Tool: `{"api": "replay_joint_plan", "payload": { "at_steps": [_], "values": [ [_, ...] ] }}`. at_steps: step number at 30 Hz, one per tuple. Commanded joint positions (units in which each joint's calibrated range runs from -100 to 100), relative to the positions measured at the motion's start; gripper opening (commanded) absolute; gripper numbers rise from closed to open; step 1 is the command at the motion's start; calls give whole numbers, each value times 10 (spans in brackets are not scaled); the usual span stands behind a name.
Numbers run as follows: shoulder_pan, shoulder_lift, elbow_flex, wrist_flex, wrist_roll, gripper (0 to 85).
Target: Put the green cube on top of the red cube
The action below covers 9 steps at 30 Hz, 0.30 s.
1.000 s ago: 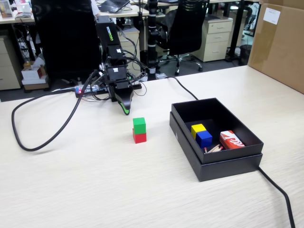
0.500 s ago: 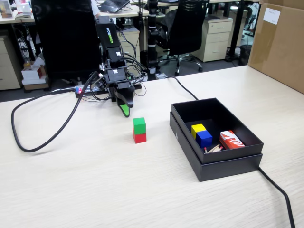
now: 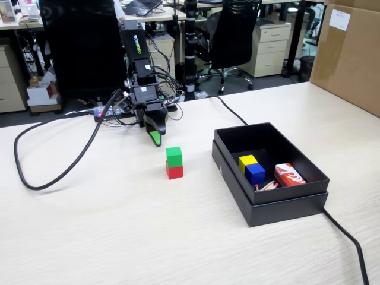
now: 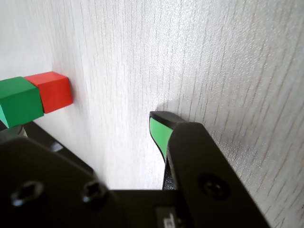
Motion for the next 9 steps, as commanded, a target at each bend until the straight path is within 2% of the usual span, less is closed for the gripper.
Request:
{"api": "replay_joint_plan", "payload": {
  "at_steps": [1,9],
  "values": [
    [0,3,-29,-19,-4,503],
    [0,3,-29,-19,-4,503]
  ]
}}
